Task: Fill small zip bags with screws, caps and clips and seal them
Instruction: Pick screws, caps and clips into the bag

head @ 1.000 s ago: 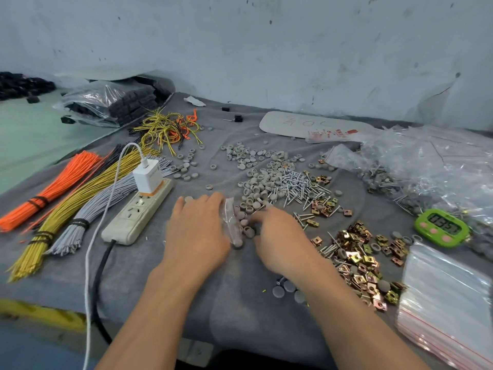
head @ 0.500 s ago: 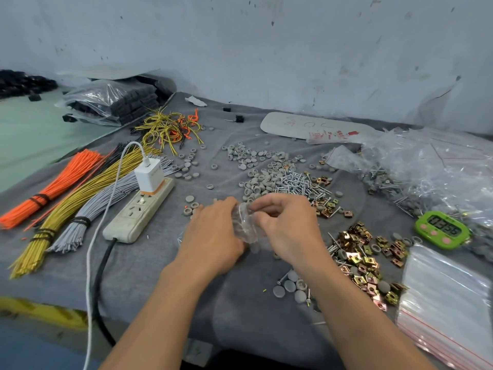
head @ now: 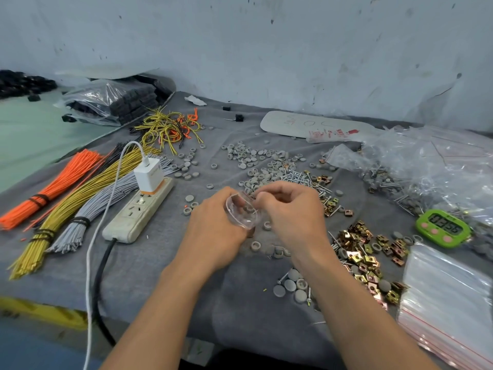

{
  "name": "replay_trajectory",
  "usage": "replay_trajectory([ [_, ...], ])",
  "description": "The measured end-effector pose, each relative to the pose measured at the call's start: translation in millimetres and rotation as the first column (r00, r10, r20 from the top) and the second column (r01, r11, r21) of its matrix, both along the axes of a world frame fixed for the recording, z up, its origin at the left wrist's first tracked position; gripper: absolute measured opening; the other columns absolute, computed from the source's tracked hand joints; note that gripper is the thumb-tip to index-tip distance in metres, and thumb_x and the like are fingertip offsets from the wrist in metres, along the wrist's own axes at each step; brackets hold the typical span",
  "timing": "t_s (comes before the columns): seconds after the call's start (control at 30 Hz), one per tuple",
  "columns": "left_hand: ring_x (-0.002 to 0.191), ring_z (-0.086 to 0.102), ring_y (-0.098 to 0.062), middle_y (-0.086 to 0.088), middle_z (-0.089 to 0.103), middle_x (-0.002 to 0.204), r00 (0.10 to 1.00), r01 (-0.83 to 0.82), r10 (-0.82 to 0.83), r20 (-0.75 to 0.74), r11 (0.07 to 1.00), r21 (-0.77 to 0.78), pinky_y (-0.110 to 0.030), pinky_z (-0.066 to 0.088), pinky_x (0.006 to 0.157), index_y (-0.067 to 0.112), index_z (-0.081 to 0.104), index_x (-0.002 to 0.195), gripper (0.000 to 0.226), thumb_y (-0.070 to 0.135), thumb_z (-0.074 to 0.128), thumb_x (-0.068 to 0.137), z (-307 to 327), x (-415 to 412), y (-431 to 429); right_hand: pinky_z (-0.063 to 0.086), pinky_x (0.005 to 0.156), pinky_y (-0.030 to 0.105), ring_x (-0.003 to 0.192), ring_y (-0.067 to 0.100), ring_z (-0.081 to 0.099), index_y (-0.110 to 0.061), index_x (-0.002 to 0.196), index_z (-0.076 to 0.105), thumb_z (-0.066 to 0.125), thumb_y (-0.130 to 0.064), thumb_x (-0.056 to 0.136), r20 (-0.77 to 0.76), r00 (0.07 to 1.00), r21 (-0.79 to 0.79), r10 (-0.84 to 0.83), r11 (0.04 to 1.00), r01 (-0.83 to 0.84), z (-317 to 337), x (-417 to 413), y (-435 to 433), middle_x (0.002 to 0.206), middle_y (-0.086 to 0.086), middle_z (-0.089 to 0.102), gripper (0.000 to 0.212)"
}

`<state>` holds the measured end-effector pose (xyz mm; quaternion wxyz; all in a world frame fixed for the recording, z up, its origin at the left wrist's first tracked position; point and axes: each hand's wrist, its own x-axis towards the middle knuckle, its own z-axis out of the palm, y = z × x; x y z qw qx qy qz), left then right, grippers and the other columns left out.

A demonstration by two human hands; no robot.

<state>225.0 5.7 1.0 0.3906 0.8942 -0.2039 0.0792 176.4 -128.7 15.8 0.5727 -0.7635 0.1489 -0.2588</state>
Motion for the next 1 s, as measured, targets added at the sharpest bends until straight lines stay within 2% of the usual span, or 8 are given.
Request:
replay_trajectory([
  [0.1, 0.089, 0.061, -0.015, 0.015, 0.067, 0.091, 0.994, -0.110, 0.109, -0.015, 0.987, -0.115, -0.025, 0.041, 0.065, 0.034, 0.055, 0.091, 0.036, 0.046, 0.083, 0.072, 4, -1, 4, 0.060, 0.074, 0.030, 0.069, 0.003, 0.071, -0.031, 0.082, 0.080, 0.072, -0.009, 0.086, -0.103, 0.992, -0.149, -0.069, 0.987, 0.053, -2, 1, -9, 0.078, -0.016, 0.077, 0.024],
  [0.2, 0.095, 0.060, -0.017, 0.014, 0.066, 0.099, 0.988, -0.152, 0.153, -0.003, 0.973, -0.171, -0.031, 0.040, 0.071, 0.036, 0.052, 0.100, 0.043, 0.044, 0.083, 0.071, 8, -3, 6, 0.049, 0.081, 0.010, 0.082, -0.009, 0.066, -0.030, 0.110, 0.078, 0.063, -0.007, 0.090, -0.344, 0.933, -0.388, 0.109, 0.888, -0.247, -10, -3, -3, 0.089, -0.017, 0.075, 0.034],
  [0.27, 0.096, 0.060, -0.013, 0.015, 0.065, 0.101, 0.988, -0.151, 0.156, 0.003, 0.965, -0.215, -0.033, 0.042, 0.075, 0.040, 0.051, 0.106, 0.047, 0.043, 0.081, 0.070, 11, -5, 6, 0.048, 0.077, 0.013, 0.089, 0.000, 0.068, -0.033, 0.118, 0.075, 0.060, -0.009, 0.088, -0.481, 0.864, -0.486, 0.146, 0.776, -0.401, -14, -5, 3, 0.091, -0.012, 0.073, 0.041],
  [0.37, 0.093, 0.060, 0.001, 0.019, 0.066, 0.101, 0.991, -0.134, 0.133, -0.022, 0.951, -0.278, -0.027, 0.044, 0.072, 0.042, 0.054, 0.107, 0.047, 0.045, 0.076, 0.066, 16, -10, 5, 0.056, 0.084, 0.031, 0.098, 0.026, 0.070, -0.031, 0.103, 0.074, 0.062, -0.013, 0.087, -0.516, 0.853, -0.561, 0.077, 0.723, -0.404, -14, -6, 5, 0.100, 0.005, 0.075, 0.026],
  [0.5, 0.093, 0.060, -0.002, 0.019, 0.066, 0.102, 0.992, -0.125, 0.121, -0.030, 0.956, -0.267, -0.030, 0.044, 0.074, 0.041, 0.054, 0.108, 0.046, 0.043, 0.075, 0.067, 15, -9, 5, 0.049, 0.068, 0.029, 0.086, 0.032, 0.069, -0.028, 0.077, 0.063, 0.064, -0.012, 0.086, -0.516, 0.856, -0.596, 0.030, 0.705, -0.384, -11, -7, 3, 0.085, 0.011, 0.071, 0.018],
  [0.67, 0.098, 0.057, -0.025, 0.008, 0.067, 0.101, 0.983, -0.135, 0.133, 0.123, 0.991, 0.007, -0.040, 0.044, 0.082, 0.035, 0.055, 0.109, 0.048, 0.039, 0.081, 0.069, 10, -5, 3, 0.055, 0.072, 0.026, 0.079, 0.020, 0.070, -0.032, 0.067, 0.065, 0.066, -0.005, 0.081, -0.425, 0.905, -0.508, -0.005, 0.829, -0.234, -10, -6, -3, 0.082, -0.001, 0.073, 0.030],
  [0.8, 0.100, 0.057, -0.027, 0.005, 0.069, 0.104, 0.987, -0.091, 0.067, 0.147, 0.983, 0.158, -0.045, 0.041, 0.102, 0.034, 0.056, 0.112, 0.050, 0.040, 0.080, 0.069, 6, -6, -2, 0.053, 0.057, 0.014, 0.058, 0.002, 0.067, -0.026, 0.065, 0.075, 0.078, -0.004, 0.078, -0.147, 0.989, -0.197, -0.007, 0.980, -0.022, -2, -6, -2, 0.063, -0.011, 0.073, 0.025],
  [1.0, 0.098, 0.055, -0.020, 0.008, 0.068, 0.094, 0.995, 0.050, -0.062, 0.076, 0.987, 0.154, -0.029, 0.027, 0.081, 0.036, 0.054, 0.102, 0.036, 0.030, 0.072, 0.071, 5, -11, -15, 0.061, 0.069, 0.032, 0.069, 0.013, 0.075, -0.023, 0.067, 0.078, 0.073, 0.004, 0.078, -0.009, 0.994, -0.042, 0.105, 0.994, -0.105, -7, -2, 9, 0.070, -0.005, 0.077, 0.028],
])
